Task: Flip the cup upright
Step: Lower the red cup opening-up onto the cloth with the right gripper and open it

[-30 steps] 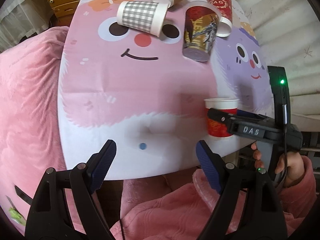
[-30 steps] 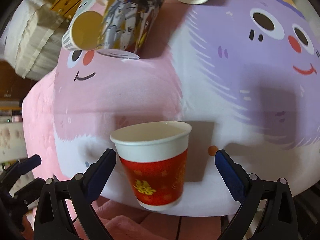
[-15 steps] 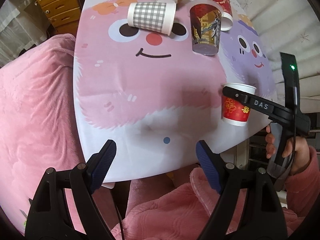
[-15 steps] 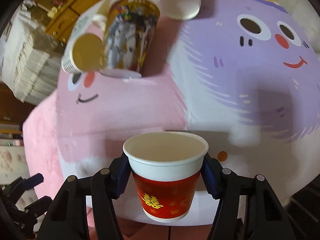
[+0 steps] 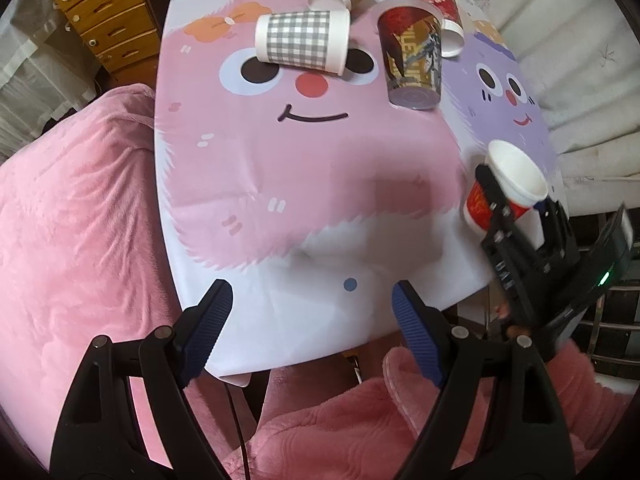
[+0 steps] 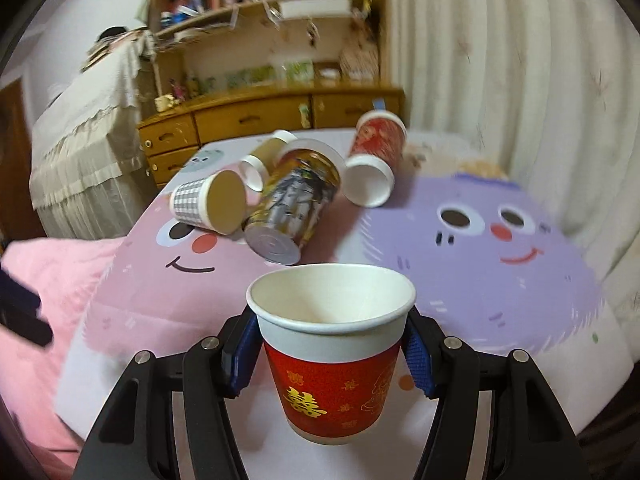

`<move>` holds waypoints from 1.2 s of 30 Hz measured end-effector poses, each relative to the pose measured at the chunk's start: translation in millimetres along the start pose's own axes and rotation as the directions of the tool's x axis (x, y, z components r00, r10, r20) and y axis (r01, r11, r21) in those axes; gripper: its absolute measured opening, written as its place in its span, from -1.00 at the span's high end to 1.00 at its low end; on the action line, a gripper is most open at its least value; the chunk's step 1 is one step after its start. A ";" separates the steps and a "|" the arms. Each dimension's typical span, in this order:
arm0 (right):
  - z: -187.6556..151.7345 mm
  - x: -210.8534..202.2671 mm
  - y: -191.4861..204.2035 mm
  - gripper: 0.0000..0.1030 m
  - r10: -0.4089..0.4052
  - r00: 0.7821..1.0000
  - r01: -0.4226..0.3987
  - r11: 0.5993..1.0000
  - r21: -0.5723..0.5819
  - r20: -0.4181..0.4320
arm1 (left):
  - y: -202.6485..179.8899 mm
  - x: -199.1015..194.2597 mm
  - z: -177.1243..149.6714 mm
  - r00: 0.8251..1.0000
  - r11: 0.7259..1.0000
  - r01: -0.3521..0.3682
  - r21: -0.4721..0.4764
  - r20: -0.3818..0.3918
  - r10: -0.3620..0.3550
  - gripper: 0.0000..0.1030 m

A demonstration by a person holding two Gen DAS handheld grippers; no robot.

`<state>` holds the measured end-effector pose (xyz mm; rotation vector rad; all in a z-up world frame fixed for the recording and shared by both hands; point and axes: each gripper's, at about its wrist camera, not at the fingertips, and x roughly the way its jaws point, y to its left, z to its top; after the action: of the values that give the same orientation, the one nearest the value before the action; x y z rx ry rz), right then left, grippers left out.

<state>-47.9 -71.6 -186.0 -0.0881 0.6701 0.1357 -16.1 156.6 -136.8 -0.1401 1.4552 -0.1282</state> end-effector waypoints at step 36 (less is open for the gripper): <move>15.7 -64.3 -34.3 -0.92 0.283 0.896 -0.359 0.915 -0.186 -0.341 | -53.3 -31.6 -19.2 0.994 0.970 0.061 -0.233 0.107 -0.036 -0.55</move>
<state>-82.9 -109.7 -132.3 -0.2390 0.9771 0.5374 -38.8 109.2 -98.8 -0.3722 1.3614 0.0134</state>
